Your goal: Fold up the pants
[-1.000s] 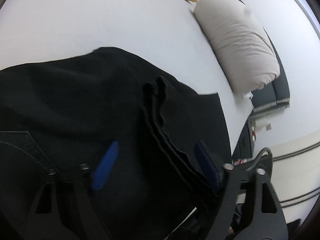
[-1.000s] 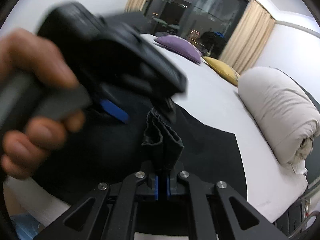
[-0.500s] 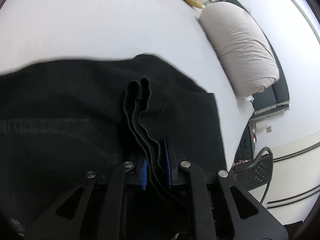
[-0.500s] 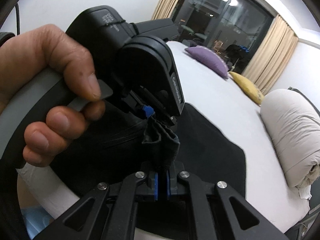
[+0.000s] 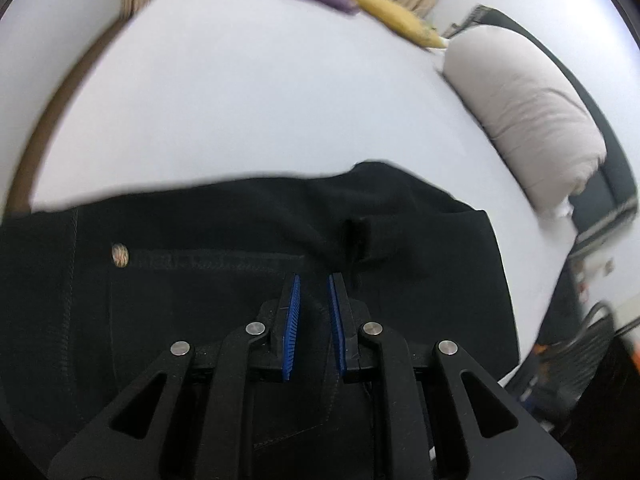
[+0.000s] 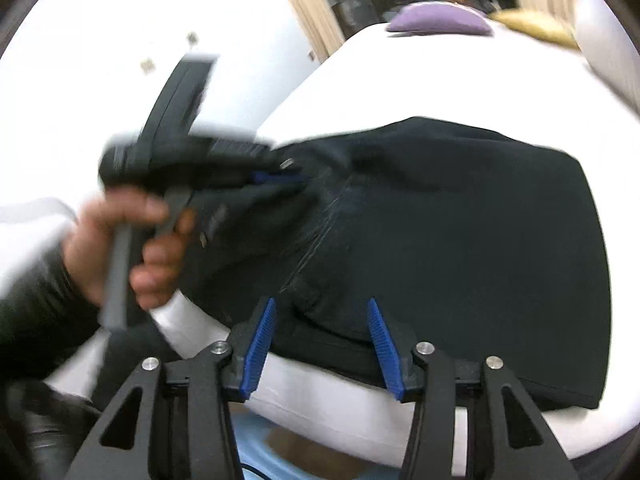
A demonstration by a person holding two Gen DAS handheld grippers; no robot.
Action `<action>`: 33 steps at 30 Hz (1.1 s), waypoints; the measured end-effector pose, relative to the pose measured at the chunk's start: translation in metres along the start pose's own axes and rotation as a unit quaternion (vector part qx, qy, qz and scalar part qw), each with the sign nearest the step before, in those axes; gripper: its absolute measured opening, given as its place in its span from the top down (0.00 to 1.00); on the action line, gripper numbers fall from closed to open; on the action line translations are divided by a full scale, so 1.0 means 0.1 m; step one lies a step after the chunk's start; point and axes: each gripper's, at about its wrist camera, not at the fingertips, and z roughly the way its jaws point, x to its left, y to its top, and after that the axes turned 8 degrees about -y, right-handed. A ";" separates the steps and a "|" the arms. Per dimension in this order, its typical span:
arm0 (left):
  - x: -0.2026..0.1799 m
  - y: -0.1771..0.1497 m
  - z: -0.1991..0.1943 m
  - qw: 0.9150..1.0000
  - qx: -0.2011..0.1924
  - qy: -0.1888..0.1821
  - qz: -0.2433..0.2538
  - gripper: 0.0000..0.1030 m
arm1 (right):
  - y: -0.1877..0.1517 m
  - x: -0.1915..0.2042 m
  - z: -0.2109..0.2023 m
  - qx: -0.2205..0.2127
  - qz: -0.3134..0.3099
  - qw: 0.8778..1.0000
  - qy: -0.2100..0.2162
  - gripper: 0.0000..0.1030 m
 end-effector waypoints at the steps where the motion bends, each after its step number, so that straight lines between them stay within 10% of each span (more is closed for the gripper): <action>1: -0.16 -0.01 -0.01 1.000 -0.005 -0.002 0.028 0.86 | 0.04 -0.20 -0.08 -0.008 0.031 0.999 0.013 0.53; 5: -0.67 -0.19 0.23 0.991 0.018 0.010 0.134 0.86 | 0.17 -0.97 -0.23 -0.029 0.138 0.989 0.046 0.58; 8: -0.67 -0.40 0.57 0.989 0.067 0.017 0.134 0.86 | 0.37 -1.42 -0.14 -0.029 0.207 0.975 0.076 0.60; 16: -0.78 -0.62 0.65 0.984 0.050 0.022 0.168 0.86 | 0.70 -2.06 0.44 -0.002 0.275 0.952 0.132 0.62; 19: -0.79 -0.62 0.66 0.983 0.052 0.025 0.172 0.86 | 0.55 -2.14 0.72 0.027 0.303 0.944 0.127 0.92; 33: -0.73 -0.62 0.72 0.985 0.049 0.031 0.164 0.87 | -0.54 -1.98 0.08 0.053 0.327 0.936 0.123 0.92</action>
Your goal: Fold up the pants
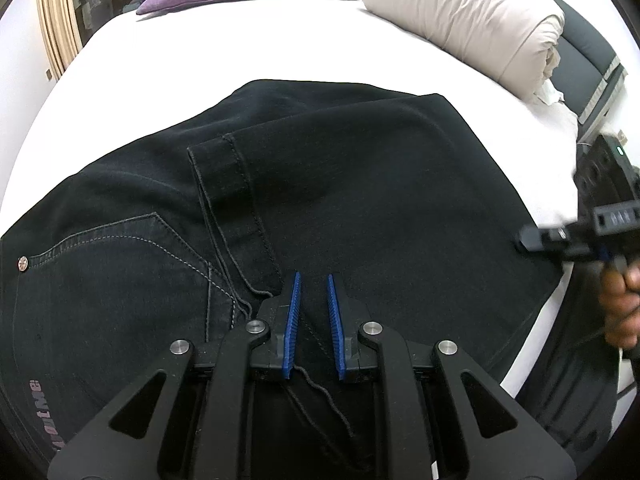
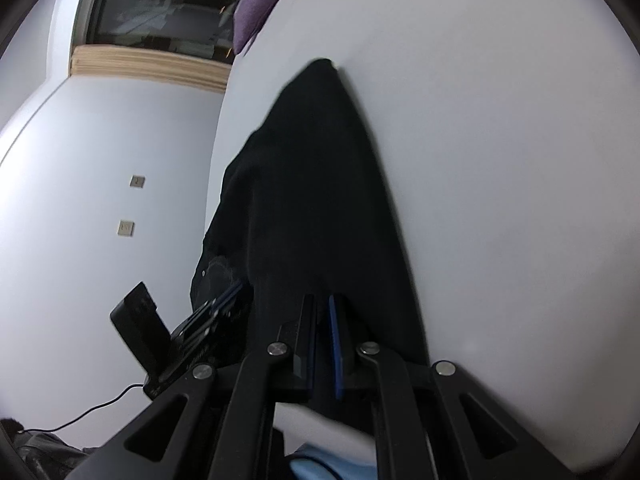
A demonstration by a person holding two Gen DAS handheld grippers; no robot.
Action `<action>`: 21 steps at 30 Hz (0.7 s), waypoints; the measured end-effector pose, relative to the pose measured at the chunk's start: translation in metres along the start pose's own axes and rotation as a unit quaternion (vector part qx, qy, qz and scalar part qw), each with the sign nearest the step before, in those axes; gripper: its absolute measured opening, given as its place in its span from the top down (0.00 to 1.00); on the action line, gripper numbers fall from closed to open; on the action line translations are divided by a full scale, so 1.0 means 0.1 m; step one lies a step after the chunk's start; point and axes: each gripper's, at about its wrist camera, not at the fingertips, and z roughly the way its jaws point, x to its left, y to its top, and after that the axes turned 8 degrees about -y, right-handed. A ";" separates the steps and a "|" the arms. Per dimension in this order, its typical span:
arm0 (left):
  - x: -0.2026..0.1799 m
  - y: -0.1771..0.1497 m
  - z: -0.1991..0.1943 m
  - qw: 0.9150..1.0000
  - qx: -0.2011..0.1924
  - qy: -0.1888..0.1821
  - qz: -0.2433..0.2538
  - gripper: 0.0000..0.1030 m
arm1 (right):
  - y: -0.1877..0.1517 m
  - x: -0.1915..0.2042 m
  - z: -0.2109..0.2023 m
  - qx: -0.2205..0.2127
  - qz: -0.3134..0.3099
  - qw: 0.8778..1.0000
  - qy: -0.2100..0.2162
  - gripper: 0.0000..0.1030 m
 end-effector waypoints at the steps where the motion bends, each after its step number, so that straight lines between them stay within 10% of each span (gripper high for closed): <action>1: 0.00 0.01 0.00 1.000 0.000 0.000 -0.001 0.87 | -0.07 -0.02 -0.04 -0.003 0.005 1.000 0.000 0.92; 13: 0.00 0.01 0.02 1.000 0.002 -0.005 -0.006 0.87 | -0.31 0.11 -0.22 -0.003 -0.005 0.996 -0.085 0.92; 21: 0.03 -0.01 0.01 1.000 -0.002 -0.015 -0.011 0.87 | -0.02 0.60 -0.44 -0.055 -0.059 0.993 -0.087 0.73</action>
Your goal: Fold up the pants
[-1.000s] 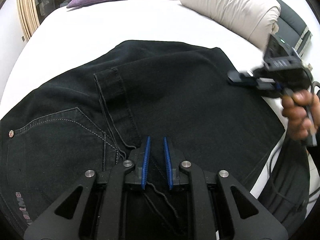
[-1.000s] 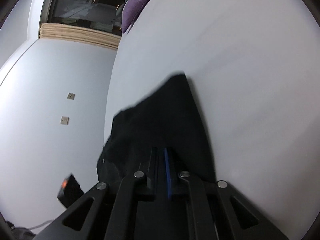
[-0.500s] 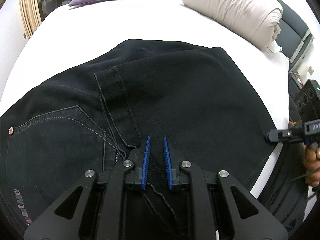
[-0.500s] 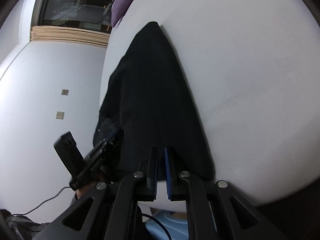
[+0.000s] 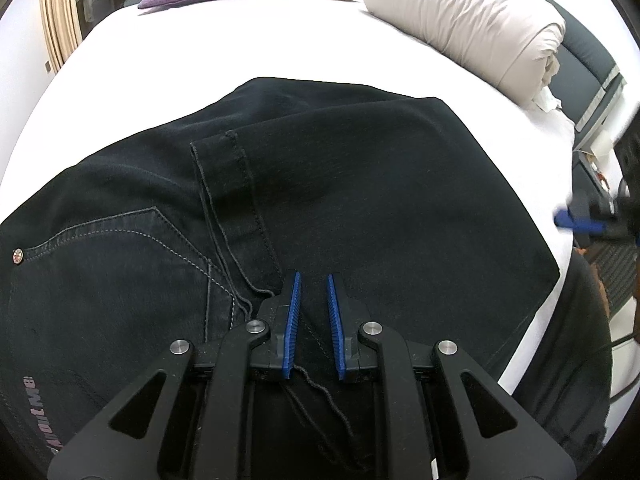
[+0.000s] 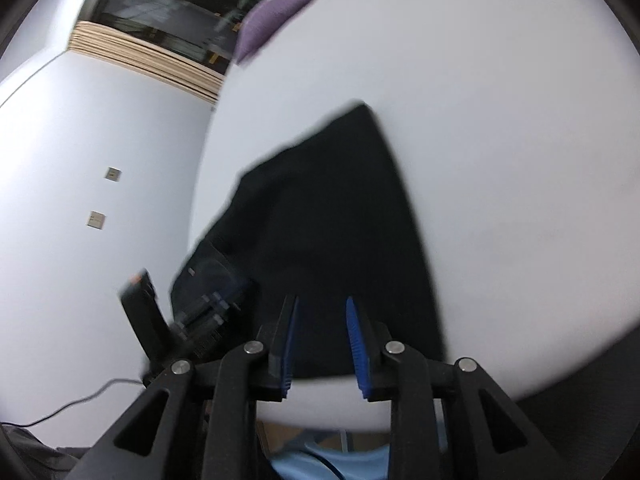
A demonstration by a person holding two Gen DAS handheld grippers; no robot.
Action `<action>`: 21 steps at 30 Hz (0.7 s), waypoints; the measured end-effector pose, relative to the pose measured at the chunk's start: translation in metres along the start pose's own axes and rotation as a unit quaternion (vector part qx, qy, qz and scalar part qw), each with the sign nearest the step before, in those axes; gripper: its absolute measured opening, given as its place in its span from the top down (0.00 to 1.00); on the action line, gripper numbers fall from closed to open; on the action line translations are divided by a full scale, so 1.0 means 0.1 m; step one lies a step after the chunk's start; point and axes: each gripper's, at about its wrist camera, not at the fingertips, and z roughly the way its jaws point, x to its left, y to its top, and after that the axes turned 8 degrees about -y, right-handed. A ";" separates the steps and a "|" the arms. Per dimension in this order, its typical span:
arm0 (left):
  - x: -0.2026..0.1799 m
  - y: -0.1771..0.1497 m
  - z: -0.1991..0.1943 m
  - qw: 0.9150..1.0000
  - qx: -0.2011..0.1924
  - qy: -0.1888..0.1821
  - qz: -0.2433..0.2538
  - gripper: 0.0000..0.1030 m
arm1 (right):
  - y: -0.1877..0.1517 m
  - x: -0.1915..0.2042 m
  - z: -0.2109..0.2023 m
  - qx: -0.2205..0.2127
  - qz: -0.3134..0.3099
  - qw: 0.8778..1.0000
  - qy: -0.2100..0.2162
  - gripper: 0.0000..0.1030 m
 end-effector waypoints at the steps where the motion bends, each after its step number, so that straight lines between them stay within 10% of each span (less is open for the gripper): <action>1: 0.01 0.00 0.00 1.000 0.000 -0.002 -0.001 0.87 | 0.06 0.06 0.04 -0.002 -0.003 1.000 0.004 0.73; 13: 0.14 -0.04 -0.04 1.000 -0.005 -0.026 -0.015 0.87 | 0.67 0.57 1.33 0.050 -0.008 0.995 0.088 0.73; 18: 0.21 -0.05 -0.05 0.999 -0.007 -0.035 -0.022 0.87 | 0.80 0.34 1.47 0.047 0.009 0.994 0.103 1.00; 21: 0.22 -0.06 -0.06 0.999 -0.009 -0.033 -0.020 0.87 | 0.87 0.10 1.39 0.027 0.041 0.993 0.111 1.00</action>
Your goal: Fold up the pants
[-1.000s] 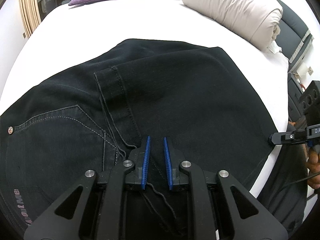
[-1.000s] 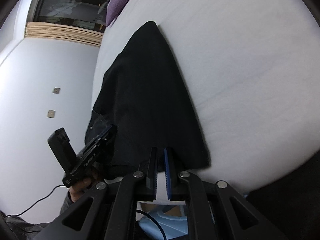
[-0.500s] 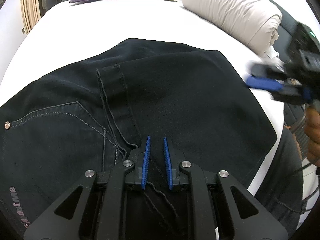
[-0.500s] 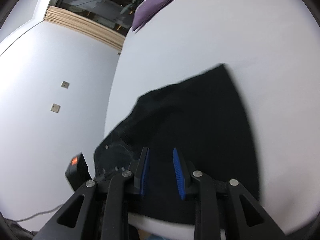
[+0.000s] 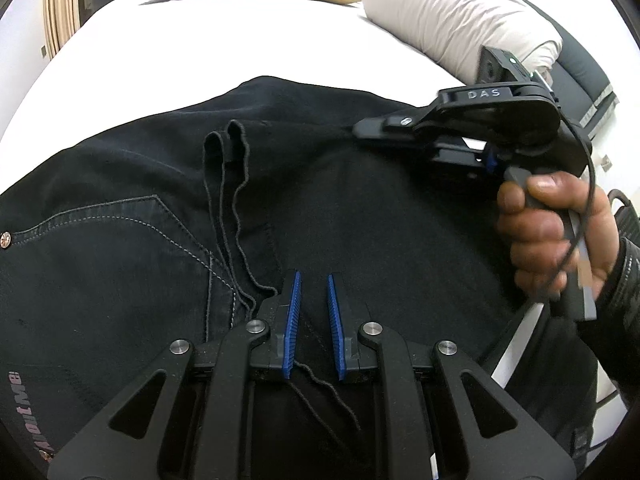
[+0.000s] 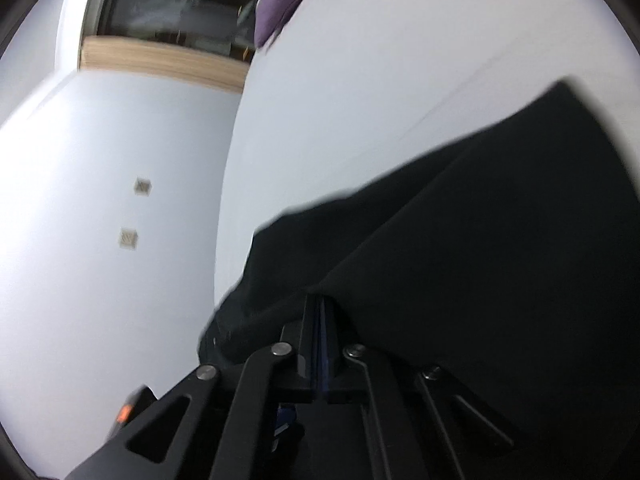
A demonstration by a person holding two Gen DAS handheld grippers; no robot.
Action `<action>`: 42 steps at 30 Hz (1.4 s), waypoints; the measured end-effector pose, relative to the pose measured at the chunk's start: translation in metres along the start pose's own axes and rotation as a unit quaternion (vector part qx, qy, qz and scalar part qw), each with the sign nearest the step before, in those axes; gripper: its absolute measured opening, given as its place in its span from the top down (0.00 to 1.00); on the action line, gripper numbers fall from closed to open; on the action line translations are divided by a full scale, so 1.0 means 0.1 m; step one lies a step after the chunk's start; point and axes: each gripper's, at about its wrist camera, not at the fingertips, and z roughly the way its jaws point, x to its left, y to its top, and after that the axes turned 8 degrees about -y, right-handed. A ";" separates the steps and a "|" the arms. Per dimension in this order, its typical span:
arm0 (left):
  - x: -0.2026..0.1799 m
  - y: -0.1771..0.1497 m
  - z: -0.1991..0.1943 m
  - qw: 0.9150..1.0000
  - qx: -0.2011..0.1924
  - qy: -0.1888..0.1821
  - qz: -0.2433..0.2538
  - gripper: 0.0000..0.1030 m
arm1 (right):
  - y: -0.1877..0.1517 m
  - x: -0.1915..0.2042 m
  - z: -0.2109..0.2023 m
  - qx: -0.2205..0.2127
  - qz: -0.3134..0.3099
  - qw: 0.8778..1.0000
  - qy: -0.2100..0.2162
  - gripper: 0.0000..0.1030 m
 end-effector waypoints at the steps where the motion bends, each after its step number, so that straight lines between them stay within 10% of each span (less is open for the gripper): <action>1: 0.00 0.00 0.00 1.000 0.000 0.000 0.000 0.87 | 0.02 -0.06 -0.08 -0.016 0.009 1.000 -0.002 1.00; 5: 0.01 0.00 -0.03 1.000 -0.001 0.000 -0.003 0.87 | 0.03 -0.19 -0.46 -0.072 0.050 0.996 -0.036 0.94; 9: 0.00 -0.01 -0.05 1.000 -0.005 0.003 -0.006 0.87 | -0.30 0.11 -0.69 -0.087 0.000 0.995 -0.040 0.41; 13: -0.02 -0.07 -0.13 1.000 -0.019 0.003 -0.012 0.86 | -0.76 0.12 -0.66 -0.053 -0.018 0.998 -0.011 0.40; 17: 0.00 -0.18 -0.35 0.999 -0.034 -0.003 -0.037 0.86 | -1.02 -0.10 -0.67 -0.072 -0.023 0.997 -0.024 0.64; 23: 0.22 -0.52 -1.06 0.990 -0.098 0.002 -0.100 0.86 | -1.10 -0.10 -0.79 -0.082 -0.028 0.996 -0.027 0.51; 27: 0.58 -0.91 -1.64 0.968 -0.155 0.006 -0.199 0.78 | -1.29 0.10 -0.76 -0.102 -0.056 0.993 -0.003 0.39; 31: 0.93 -1.38 -2.09 0.921 -0.231 0.009 -0.313 0.28 | -1.31 0.13 -0.72 -0.092 -0.059 0.993 0.051 0.39; 35: 1.27 -1.61 -2.20 0.881 -0.254 -0.005 -0.398 0.28 | -1.28 0.04 -0.73 -0.092 -0.035 0.991 0.087 0.39; 42: 1.48 -1.74 -2.07 0.855 -0.242 -0.055 -0.455 0.28 | -1.29 -0.03 -0.77 -0.091 -0.028 0.991 0.096 0.39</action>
